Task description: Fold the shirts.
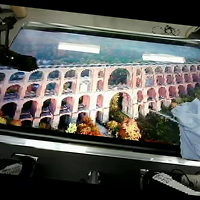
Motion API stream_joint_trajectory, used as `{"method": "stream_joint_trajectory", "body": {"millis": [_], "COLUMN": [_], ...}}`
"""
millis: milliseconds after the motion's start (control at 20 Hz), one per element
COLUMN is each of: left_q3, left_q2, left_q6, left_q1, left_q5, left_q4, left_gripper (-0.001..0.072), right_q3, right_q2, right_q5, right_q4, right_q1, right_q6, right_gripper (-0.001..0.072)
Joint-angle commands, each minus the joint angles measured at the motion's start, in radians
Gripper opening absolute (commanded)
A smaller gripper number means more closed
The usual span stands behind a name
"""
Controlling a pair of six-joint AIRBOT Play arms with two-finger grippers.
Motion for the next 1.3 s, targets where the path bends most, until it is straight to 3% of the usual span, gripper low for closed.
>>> {"method": "stream_joint_trajectory", "body": {"millis": [0, 150, 250, 350, 400, 450, 500, 600, 750, 900, 1250], "left_q3": [0.016, 0.071, 0.117, 0.12, 0.12, 0.116, 0.1, 0.012, -0.056, -0.056, -0.056], "left_q2": [-0.001, -0.021, -0.075, -0.142, -0.181, -0.216, -0.245, -0.228, -0.195, -0.196, -0.198], "left_q6": [0.0, -0.024, -0.145, -0.241, -0.252, -0.251, -0.248, -0.226, -0.307, -0.261, -0.262], "left_q1": [-0.003, -0.05, -0.13, -0.196, -0.211, -0.22, -0.226, -0.241, -0.246, -0.244, -0.244], "left_q5": [0.016, 0.033, 0.017, -0.031, -0.074, -0.137, -0.201, -0.146, 0.031, 0.032, 0.032], "left_q4": [0.0, 0.103, 0.348, 0.501, 0.468, 0.41, 0.35, 0.286, 0.283, 0.291, 0.291], "left_gripper": [0.0025, 0.0022, 0.0022, 0.0031, 0.0229, 0.0607, 0.072, 0.072, 0.072, 0.072, 0.072], "right_q3": [0.239, 0.469, 0.507, 0.501, 0.497, 0.492, 0.485, 0.465, 0.456, 0.456, 0.456], "right_q2": [0.008, 0.008, 0.006, -0.032, -0.071, -0.113, -0.161, -0.247, -0.27, -0.268, -0.268], "right_q5": [-0.043, -0.202, -0.232, -0.15, -0.071, 0.015, 0.107, 0.234, 0.194, 0.221, 0.226], "right_q4": [0.008, 0.138, 0.144, 0.112, 0.07, 0.064, 0.097, 0.191, 0.159, 0.157, 0.158], "right_q1": [0.0, 0.105, 0.285, 0.511, 0.624, 0.707, 0.767, 0.84, 0.892, 0.888, 0.888], "right_q6": [-0.054, -0.2, -0.216, -0.206, -0.175, -0.146, -0.144, -0.144, -0.143, -0.144, -0.144], "right_gripper": [0.0705, 0.0698, 0.0667, 0.0669, 0.0668, 0.067, 0.0672, 0.0679, 0.0679, 0.0675, 0.0671]}}
